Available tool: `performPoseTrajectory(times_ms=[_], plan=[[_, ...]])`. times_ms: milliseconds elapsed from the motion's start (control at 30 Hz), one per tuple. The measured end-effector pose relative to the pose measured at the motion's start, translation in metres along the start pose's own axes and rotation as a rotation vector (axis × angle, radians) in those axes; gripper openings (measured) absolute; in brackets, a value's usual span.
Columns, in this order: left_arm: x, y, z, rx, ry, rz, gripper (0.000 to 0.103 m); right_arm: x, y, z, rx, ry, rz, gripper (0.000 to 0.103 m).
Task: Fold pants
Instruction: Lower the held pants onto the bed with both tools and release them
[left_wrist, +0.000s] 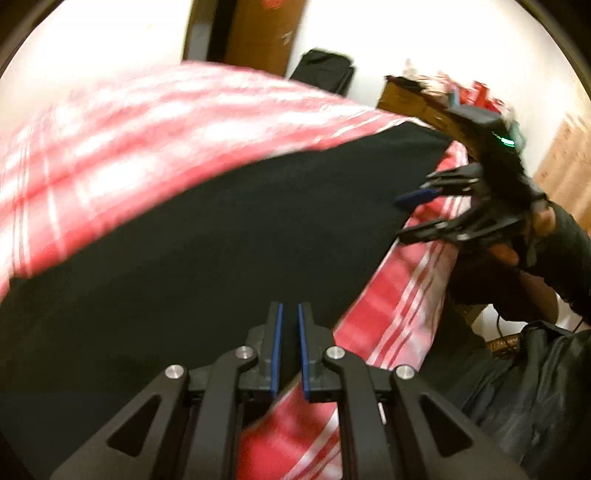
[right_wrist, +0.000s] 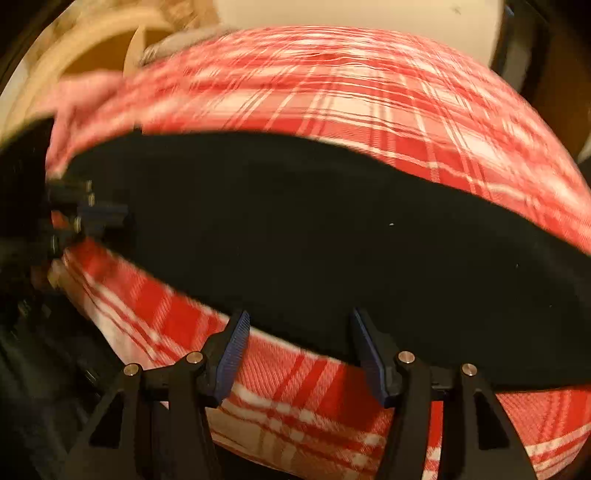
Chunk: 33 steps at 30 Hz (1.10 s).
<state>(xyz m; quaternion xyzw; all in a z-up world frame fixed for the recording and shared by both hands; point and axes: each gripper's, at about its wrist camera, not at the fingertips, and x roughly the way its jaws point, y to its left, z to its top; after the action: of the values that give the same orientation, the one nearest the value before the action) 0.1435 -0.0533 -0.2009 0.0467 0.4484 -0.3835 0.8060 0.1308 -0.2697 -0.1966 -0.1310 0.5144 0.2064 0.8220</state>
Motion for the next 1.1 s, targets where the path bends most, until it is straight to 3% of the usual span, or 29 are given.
performPoseTrajectory(times_ms=[67,133,233,367,433,600,833,933,1100], plan=[[-0.005,0.007,-0.010,-0.028,-0.016,-0.046,0.010,-0.005,-0.001,0.003,-0.006,0.031,0.007,0.059],[-0.011,0.007,-0.013,-0.024,-0.024,-0.046,0.010,-0.011,-0.005,0.012,-0.010,0.044,0.022,0.059],[-0.024,0.006,-0.016,-0.004,-0.056,-0.018,0.012,-0.025,-0.005,0.036,-0.023,-0.010,0.038,0.058],[-0.050,0.014,-0.014,-0.002,-0.116,0.059,0.033,-0.037,0.006,0.084,-0.076,-0.082,0.066,0.059],[-0.065,0.024,-0.018,-0.007,-0.144,0.108,0.038,-0.035,0.020,0.109,-0.121,-0.105,0.075,0.059],[-0.088,0.054,-0.025,-0.087,-0.177,0.250,0.038,-0.013,0.064,0.156,-0.221,-0.115,0.127,0.059],[-0.090,0.089,-0.056,-0.239,-0.180,0.318,0.038,0.031,0.121,0.200,-0.297,-0.069,0.225,0.058],[-0.085,0.090,-0.060,-0.247,-0.178,0.328,0.042,0.049,0.135,0.218,-0.271,-0.047,0.289,0.059],[-0.082,0.090,-0.061,-0.238,-0.171,0.411,0.045,0.079,0.149,0.242,-0.139,-0.026,0.429,0.058]])
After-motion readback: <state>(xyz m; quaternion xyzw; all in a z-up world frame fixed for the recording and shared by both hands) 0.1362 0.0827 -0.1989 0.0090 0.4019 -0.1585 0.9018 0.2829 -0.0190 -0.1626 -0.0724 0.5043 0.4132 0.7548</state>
